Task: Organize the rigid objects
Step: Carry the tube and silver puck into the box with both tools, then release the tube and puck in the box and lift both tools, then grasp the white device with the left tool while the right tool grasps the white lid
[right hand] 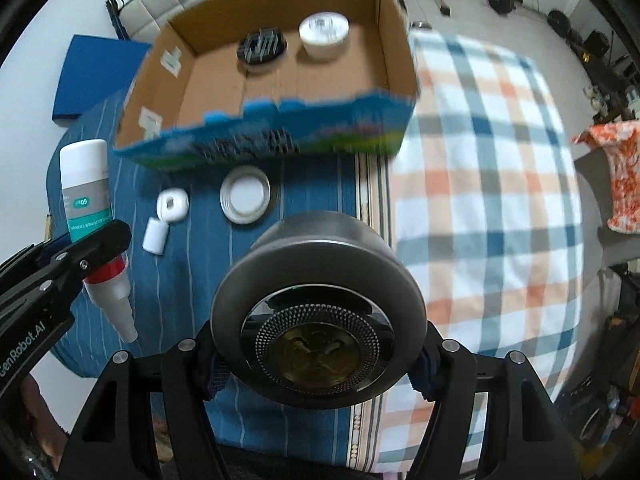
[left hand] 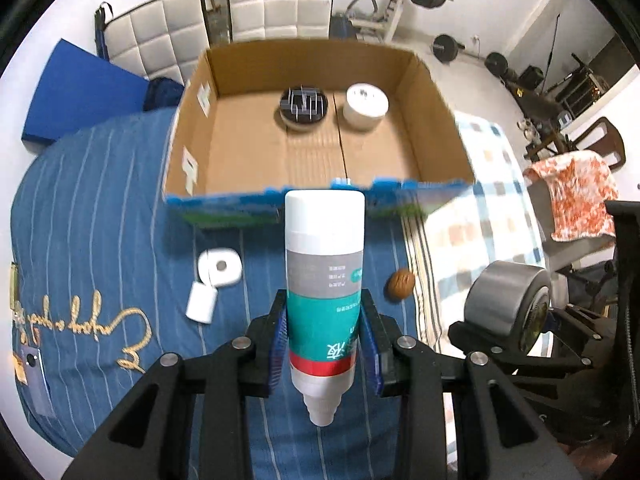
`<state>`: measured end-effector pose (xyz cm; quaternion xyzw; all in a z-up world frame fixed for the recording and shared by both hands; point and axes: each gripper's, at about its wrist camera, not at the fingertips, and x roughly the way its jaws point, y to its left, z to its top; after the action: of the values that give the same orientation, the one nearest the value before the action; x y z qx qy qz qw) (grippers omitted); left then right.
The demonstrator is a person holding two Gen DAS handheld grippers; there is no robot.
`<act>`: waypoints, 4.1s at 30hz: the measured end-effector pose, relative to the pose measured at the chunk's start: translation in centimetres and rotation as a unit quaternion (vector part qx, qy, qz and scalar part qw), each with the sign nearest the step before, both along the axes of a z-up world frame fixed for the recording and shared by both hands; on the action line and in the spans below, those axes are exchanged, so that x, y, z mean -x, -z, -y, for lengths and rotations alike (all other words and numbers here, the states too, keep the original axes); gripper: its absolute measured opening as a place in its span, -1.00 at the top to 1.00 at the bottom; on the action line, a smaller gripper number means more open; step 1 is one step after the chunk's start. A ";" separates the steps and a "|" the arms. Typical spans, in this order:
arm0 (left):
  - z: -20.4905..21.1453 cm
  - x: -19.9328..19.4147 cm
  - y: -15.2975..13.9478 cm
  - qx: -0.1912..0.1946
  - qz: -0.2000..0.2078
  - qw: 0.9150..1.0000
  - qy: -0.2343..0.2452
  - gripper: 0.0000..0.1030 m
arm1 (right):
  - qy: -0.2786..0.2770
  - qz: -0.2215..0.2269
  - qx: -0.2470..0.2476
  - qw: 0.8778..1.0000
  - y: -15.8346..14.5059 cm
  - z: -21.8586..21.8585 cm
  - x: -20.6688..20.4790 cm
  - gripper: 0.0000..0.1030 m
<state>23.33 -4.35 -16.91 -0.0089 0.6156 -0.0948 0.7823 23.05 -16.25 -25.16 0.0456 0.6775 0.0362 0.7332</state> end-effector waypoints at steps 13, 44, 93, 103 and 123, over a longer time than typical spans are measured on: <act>-0.8 -2.5 -2.7 0.004 0.040 0.999 -0.019 0.42 | -0.005 0.048 -0.015 0.999 -2.5 -1.5 -3.1 -0.39; -3.6 -25.4 10.9 -0.023 -0.101 0.993 -0.057 0.42 | 0.003 -0.062 -0.012 0.998 9.8 -2.5 -24.2 -0.39; -5.2 -20.0 6.0 -0.024 -0.062 0.994 -0.083 -0.85 | -0.013 -0.039 0.059 0.997 7.1 -1.4 -22.1 -1.00; -3.4 -13.4 -0.6 -0.020 0.012 0.996 -0.082 -0.85 | -0.024 0.034 0.045 0.998 0.6 -0.9 -16.0 -1.00; -5.4 -5.8 -8.3 -0.013 0.102 0.993 -0.055 -0.85 | 0.019 0.126 0.031 0.991 -8.9 -2.0 -7.4 -1.00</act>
<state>29.14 1.01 -8.63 -0.0233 0.5326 -0.0441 0.8449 30.46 -14.21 -16.26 0.0314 0.5793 0.0068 0.8145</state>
